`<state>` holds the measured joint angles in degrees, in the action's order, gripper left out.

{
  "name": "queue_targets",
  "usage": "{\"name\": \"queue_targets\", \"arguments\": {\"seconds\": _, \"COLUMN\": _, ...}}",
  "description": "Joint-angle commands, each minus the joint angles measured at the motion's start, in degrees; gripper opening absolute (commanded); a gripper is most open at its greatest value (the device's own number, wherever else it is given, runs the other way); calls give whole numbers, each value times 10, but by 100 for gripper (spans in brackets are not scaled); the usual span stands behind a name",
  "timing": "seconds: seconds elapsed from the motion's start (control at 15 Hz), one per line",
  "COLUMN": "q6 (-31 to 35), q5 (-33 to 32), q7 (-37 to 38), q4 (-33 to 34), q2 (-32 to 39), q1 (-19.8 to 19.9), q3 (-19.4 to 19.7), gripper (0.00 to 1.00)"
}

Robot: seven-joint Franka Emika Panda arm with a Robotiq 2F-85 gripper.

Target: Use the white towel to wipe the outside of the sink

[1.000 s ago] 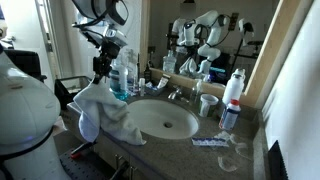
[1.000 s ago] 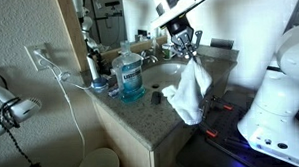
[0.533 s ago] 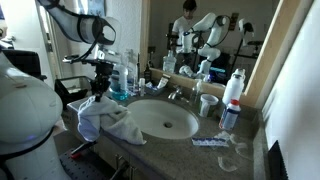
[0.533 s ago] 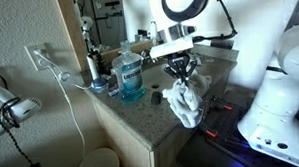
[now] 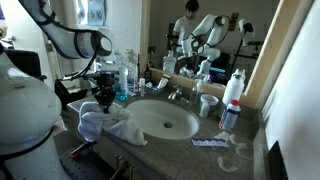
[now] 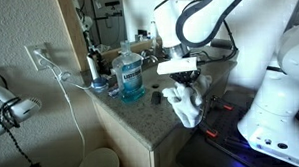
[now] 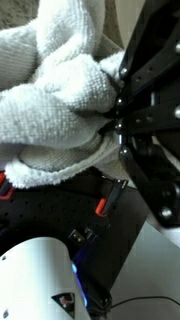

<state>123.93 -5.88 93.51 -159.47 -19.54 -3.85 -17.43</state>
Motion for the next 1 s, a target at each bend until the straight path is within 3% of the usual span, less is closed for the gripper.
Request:
{"name": "queue_targets", "arguments": {"seconds": 0.0, "q6": -10, "q5": -92, "q7": 70, "q4": 0, "q2": -2, "q1": 38, "q3": 6, "gripper": 1}}
{"name": "queue_targets", "arguments": {"seconds": 0.53, "q6": -66, "q5": -212, "q7": 135, "q4": 2, "q2": -24, "q1": 101, "q3": 75, "gripper": 1}}
{"name": "queue_targets", "arguments": {"seconds": 0.73, "q6": -72, "q5": -194, "q7": 102, "q4": 3, "q2": -22, "q1": 93, "q3": 100, "gripper": 1}}
{"name": "queue_targets", "arguments": {"seconds": 0.93, "q6": -32, "q5": -139, "q7": 87, "q4": 3, "q2": -17, "q1": 69, "q3": 107, "gripper": 1}}
